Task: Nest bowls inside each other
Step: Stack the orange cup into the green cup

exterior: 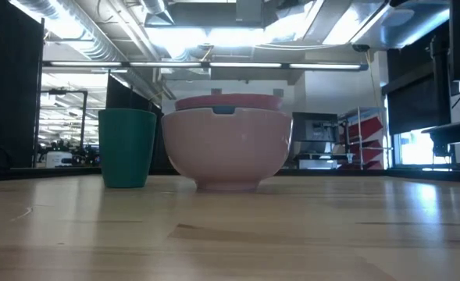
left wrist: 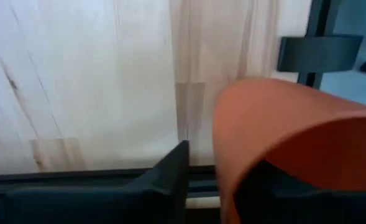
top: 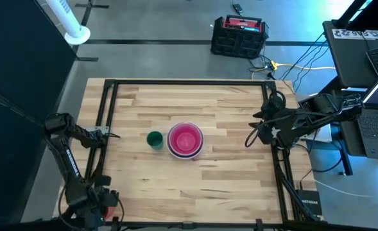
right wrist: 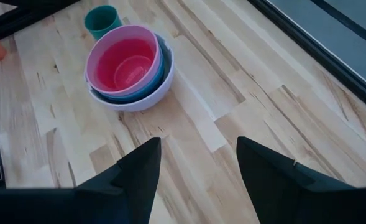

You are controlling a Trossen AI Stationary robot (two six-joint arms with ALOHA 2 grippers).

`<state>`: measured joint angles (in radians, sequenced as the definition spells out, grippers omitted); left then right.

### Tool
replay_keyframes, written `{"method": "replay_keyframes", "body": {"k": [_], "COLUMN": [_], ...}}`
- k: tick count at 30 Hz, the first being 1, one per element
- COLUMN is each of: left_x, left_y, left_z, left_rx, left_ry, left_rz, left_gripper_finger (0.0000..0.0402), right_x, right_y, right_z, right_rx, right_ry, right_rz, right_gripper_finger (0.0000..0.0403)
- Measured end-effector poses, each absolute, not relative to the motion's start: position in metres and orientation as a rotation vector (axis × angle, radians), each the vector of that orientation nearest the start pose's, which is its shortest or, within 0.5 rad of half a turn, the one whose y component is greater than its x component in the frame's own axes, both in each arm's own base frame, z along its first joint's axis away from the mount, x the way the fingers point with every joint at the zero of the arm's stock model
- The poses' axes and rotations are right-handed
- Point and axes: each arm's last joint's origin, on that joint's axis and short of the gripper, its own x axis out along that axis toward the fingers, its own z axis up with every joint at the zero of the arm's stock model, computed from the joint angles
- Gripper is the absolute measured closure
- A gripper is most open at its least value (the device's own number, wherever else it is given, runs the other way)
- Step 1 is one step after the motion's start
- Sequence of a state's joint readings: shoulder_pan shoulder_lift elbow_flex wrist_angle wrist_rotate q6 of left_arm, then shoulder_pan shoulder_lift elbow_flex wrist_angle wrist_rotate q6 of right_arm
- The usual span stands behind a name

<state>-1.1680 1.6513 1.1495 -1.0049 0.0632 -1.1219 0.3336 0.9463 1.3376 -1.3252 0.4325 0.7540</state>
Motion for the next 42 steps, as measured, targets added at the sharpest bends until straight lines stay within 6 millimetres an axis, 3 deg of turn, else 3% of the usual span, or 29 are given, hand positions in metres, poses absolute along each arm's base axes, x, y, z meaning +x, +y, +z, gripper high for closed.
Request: {"method": "replay_keyframes", "body": {"k": [3,7,11,15,19,25,32,37,42], "left_x": [0.116,0.131,0.159,0.197,0.232,0.262,0.270,0.276,0.288], "left_y": [-0.266,-0.262,-0.246,-0.205,-0.152,-0.083,0.001,0.025,0.029], "left_z": [0.202,0.206,0.238,0.278,0.316,0.336,0.355,0.347,0.334], "left_rx": [-0.039,-0.094,-0.186,-0.280,-0.299,-0.288,-0.274,-0.252,-0.205], "left_ry": [1.614,1.599,1.541,1.474,1.443,1.421,1.438,1.475,1.532], "left_rz": [-0.105,-0.092,-0.109,-0.059,0.023,0.178,0.349,0.356,0.319], "left_gripper_finger": [0.0388,0.0400,0.0401,0.0401,0.0401,0.0401,0.0402,0.0402,0.0402], "right_x": [0.122,0.122,0.122,0.123,0.124,0.131,0.138,0.139,0.140], "right_y": [0.030,0.030,0.030,0.030,0.030,0.032,0.035,0.036,0.036], "right_z": [0.391,0.391,0.391,0.391,0.390,0.383,0.375,0.374,0.374], "right_rx": [0.360,0.360,0.360,0.359,0.351,0.328,0.304,0.318,0.323], "right_ry": [0.771,0.771,0.770,0.772,0.777,0.788,0.802,0.802,0.794], "right_rz": [-0.405,-0.406,-0.406,-0.407,-0.406,-0.398,-0.389,-0.369,-0.366], "right_gripper_finger": [0.0203,0.0203,0.0203,0.0203,0.0203,0.0203,0.0203,0.0203,0.0203]}}
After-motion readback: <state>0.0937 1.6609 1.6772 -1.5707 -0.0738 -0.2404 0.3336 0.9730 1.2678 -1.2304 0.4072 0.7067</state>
